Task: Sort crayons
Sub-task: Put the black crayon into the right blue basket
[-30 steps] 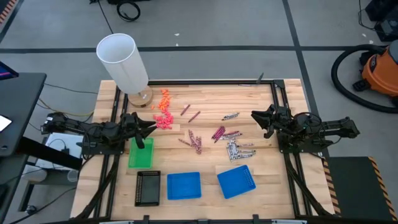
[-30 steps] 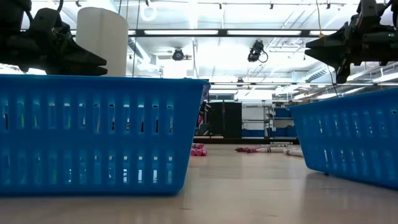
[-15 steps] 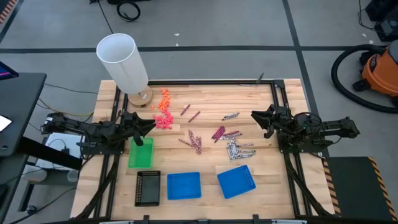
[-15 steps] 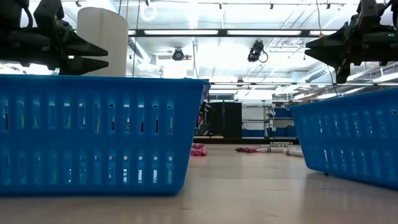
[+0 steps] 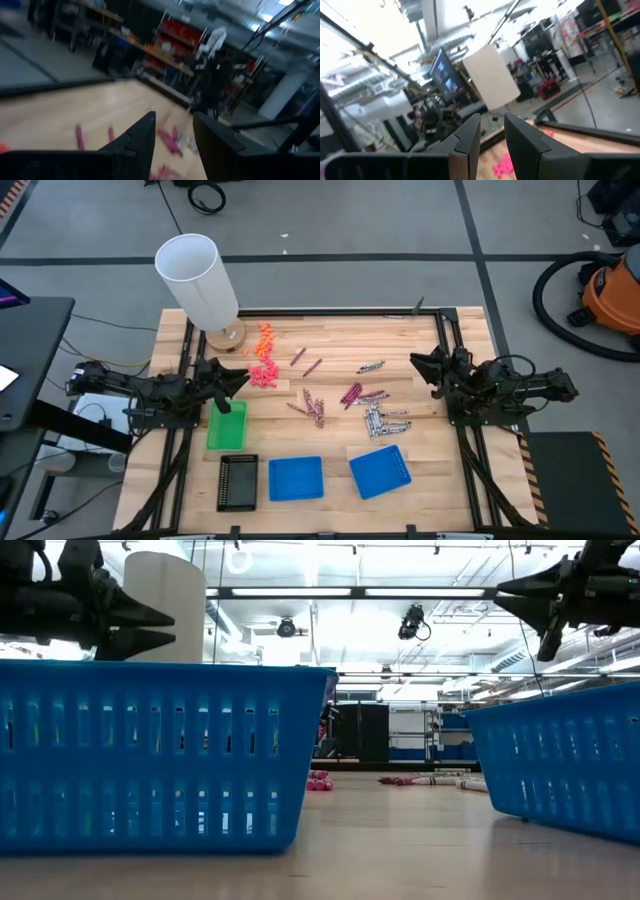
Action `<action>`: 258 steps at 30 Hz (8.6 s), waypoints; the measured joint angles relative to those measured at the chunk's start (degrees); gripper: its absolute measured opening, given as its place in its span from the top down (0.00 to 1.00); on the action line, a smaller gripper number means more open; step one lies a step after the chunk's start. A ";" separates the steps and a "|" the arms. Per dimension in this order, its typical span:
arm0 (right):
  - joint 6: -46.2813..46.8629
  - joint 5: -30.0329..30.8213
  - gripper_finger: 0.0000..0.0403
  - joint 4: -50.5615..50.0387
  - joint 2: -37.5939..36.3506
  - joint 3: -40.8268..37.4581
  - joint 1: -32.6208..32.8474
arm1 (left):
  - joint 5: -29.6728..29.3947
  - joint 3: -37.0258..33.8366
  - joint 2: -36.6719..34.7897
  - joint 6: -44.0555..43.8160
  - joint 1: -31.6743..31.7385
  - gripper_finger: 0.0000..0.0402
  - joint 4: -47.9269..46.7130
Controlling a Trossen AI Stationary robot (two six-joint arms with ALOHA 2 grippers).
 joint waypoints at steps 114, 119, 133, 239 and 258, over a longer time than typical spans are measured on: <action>-32.96 -18.86 0.60 -57.97 93.60 58.27 -30.14 | 13.48 24.59 46.51 21.35 18.30 0.65 -6.57; -34.22 -19.01 0.60 -56.16 94.87 57.06 -30.13 | 13.48 24.59 46.51 21.31 18.28 0.65 -6.57; -35.36 -18.56 0.60 -52.36 95.60 52.26 -30.79 | 13.46 24.59 46.51 21.37 17.92 0.65 -6.35; 13.26 -26.31 0.72 -66.61 101.62 64.40 28.52 | 13.45 24.59 46.47 11.18 15.87 0.65 4.95; 2.53 -14.57 0.73 -77.44 87.91 56.14 15.11 | 13.43 24.59 46.47 14.28 15.93 0.65 5.04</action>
